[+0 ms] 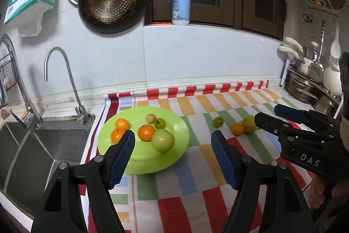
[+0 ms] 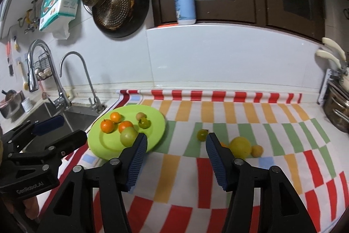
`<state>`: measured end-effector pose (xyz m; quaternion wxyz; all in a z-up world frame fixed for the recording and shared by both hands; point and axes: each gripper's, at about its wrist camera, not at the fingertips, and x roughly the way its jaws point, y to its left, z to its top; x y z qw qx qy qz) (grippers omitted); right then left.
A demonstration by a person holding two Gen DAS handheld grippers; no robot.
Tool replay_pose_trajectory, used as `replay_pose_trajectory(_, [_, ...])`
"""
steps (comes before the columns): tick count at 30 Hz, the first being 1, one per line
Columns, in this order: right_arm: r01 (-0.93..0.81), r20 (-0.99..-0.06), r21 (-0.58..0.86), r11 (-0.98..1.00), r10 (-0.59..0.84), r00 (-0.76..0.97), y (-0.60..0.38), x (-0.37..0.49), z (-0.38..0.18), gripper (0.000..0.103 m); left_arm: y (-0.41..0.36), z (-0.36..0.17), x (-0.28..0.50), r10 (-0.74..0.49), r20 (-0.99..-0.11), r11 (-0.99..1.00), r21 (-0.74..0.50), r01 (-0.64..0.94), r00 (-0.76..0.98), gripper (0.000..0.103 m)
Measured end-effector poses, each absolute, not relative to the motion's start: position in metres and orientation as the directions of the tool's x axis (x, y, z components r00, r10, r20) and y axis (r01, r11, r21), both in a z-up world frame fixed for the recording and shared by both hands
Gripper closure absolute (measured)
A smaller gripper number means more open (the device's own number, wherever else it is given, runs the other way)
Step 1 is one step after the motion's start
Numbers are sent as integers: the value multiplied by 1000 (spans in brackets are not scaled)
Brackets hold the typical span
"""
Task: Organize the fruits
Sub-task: 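Move both grippers back to the remaining fruits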
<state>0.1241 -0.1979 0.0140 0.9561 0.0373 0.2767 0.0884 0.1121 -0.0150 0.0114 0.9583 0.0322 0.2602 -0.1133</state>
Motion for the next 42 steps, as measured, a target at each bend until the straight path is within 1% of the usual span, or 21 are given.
replay_pose_trajectory(13, [-84,-514,90,992,118,850,-236,109,17,46,-51,14,108,-244,-486,959,8,283,839,31])
replay_pose_trajectory(24, [-58,-527,57,997,80,846,-267,116,11,46,-91,10,124,-302,-480,929,45,367,824,31])
replay_pose_trajectory(32, [-57,-572,26,998,61,818,-286,136,-11,46,-117,0,144,-346,-507,891,87,447,789,31])
replay_pose_trajectory(42, [-52,-620,22,998,55,782,-303,161,-38,46,-142,-28,177,-376,-576,855,86,512,726,31])
